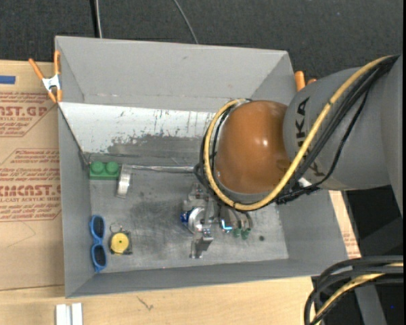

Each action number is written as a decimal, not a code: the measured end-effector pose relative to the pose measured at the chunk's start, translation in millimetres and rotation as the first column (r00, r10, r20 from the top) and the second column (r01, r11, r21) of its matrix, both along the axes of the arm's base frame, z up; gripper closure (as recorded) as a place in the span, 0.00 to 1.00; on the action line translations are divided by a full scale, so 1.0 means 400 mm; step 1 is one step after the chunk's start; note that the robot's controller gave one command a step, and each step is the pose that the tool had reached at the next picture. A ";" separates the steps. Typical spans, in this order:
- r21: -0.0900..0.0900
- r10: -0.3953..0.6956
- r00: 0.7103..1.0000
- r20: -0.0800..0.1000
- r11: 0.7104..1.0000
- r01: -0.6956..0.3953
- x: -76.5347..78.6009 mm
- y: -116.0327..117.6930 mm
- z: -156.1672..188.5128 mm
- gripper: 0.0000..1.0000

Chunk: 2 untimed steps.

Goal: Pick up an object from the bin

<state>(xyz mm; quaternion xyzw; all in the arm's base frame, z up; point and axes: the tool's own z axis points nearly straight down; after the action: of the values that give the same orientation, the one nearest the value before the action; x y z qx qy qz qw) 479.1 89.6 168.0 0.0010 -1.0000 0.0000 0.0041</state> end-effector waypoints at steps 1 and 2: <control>0.003 0.146 0.989 0.015 0.989 -0.147 0.121 -0.135 -0.241 0.00; 0.001 0.175 0.985 0.008 0.985 -0.175 0.052 -0.144 -0.167 0.00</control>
Offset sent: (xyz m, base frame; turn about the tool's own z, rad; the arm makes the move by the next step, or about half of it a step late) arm 0.0455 -0.0555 -0.0980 -0.1457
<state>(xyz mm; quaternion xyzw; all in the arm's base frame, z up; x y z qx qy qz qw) 500.0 31.8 101.1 0.0888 -0.9961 -0.0005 0.0001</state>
